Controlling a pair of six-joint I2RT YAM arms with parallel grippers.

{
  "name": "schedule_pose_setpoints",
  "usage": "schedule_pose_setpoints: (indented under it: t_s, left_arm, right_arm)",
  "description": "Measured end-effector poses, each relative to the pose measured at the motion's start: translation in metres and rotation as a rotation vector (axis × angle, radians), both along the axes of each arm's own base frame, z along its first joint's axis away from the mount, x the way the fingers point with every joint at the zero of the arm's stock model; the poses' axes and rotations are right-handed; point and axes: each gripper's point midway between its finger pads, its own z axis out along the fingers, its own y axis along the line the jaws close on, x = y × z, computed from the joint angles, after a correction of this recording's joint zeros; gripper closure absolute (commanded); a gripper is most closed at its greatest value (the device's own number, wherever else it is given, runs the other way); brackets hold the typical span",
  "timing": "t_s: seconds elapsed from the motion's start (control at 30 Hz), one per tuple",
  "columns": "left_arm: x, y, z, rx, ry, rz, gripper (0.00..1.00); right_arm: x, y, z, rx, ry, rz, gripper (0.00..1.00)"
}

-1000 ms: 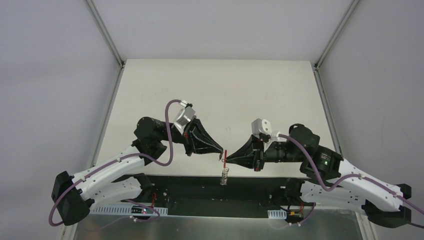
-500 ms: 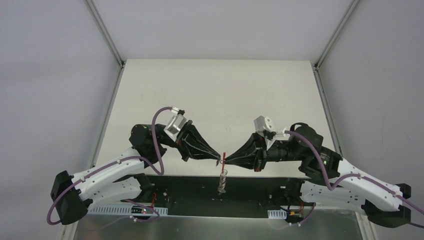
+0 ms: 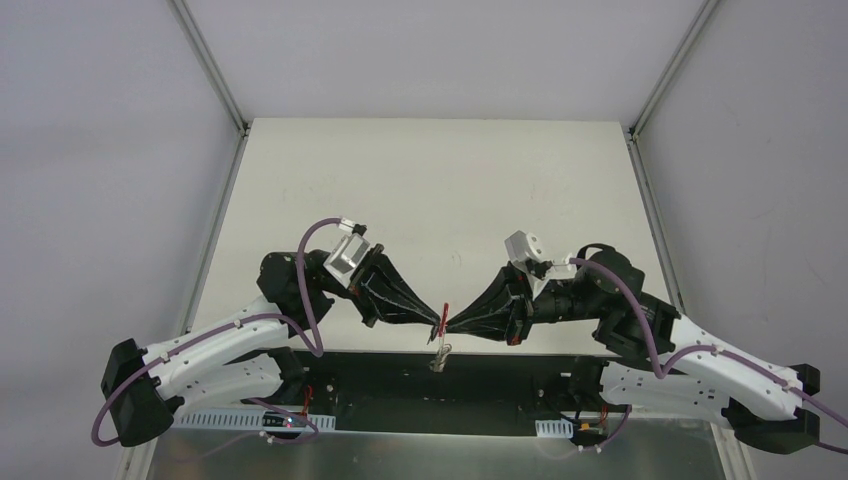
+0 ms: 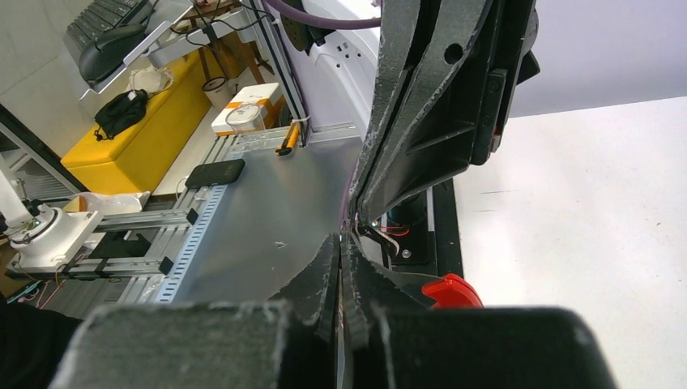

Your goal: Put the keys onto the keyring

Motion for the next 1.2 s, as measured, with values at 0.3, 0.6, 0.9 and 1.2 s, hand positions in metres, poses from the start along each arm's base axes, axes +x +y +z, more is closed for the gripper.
schedule_pose_setpoints:
  t_s: [0.3, 0.6, 0.9, 1.2]
  left_arm:
    - [-0.004, 0.002, 0.002, -0.01, -0.007, -0.008, 1.0]
    - [-0.009, 0.004, 0.006, -0.027, -0.019, -0.02, 1.0]
    - [-0.011, 0.004, 0.006, -0.025, -0.012, -0.031, 1.0]
    - [-0.014, 0.003, 0.005, -0.017, -0.004, -0.045, 1.0]
  right_arm:
    - [-0.002, 0.002, 0.002, 0.006, 0.013, 0.018, 1.0]
    - [-0.007, 0.002, 0.002, 0.003, 0.018, 0.045, 1.0]
    - [-0.01, 0.004, -0.001, -0.004, 0.018, 0.07, 1.0]
    - [-0.01, 0.007, -0.002, -0.009, 0.019, 0.08, 1.0]
